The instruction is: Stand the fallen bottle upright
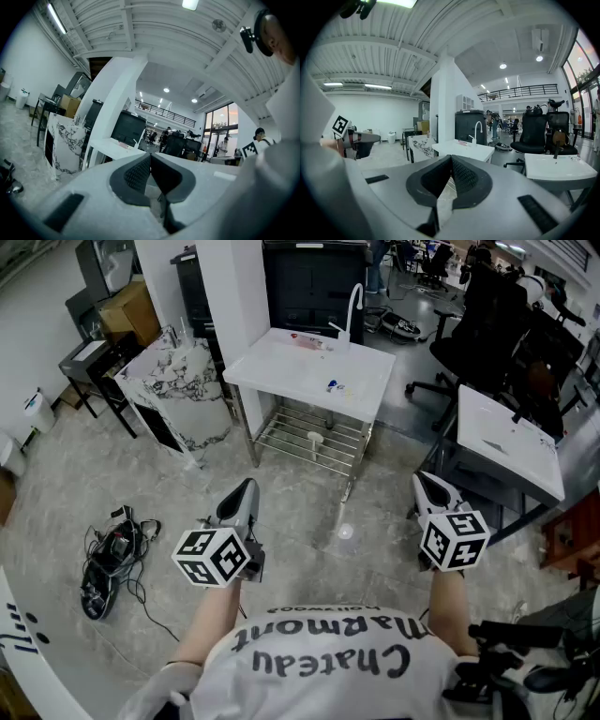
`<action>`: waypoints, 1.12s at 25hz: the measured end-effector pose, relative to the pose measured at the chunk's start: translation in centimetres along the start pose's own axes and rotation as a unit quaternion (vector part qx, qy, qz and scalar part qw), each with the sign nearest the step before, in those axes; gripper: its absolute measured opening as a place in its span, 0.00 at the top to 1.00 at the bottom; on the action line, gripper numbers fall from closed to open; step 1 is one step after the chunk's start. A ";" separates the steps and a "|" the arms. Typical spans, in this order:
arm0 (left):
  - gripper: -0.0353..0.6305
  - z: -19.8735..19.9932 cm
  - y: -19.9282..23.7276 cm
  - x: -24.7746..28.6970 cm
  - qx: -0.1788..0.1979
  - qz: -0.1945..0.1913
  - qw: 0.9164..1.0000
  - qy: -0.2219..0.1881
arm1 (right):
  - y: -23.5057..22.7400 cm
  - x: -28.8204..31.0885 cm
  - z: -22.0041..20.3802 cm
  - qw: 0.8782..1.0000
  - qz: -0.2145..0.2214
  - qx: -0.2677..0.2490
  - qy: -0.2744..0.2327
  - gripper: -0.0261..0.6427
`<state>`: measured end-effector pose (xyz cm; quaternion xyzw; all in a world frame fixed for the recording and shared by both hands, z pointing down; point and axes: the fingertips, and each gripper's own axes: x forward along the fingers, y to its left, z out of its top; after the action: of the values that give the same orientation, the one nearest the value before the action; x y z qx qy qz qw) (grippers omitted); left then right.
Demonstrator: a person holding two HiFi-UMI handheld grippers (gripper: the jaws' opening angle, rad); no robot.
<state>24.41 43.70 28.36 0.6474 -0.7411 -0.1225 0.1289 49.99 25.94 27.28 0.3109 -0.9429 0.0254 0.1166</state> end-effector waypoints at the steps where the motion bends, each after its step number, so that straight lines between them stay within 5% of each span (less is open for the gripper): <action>1: 0.92 0.0 0.1 0.0 0.000 0.001 1.000 0.000 | 0.1 0.1 0.0 1.000 0.000 0.000 0.001 0.94; 28: 0.92 -0.5 7.4 -1.7 -0.018 0.006 1.000 0.012 | 6.4 5.5 -1.0 1.000 0.015 -0.013 0.019 0.94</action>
<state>17.90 46.33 31.40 0.6419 -0.7411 -0.1273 0.1498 42.07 27.99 29.69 0.2947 -0.9453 0.0212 0.1381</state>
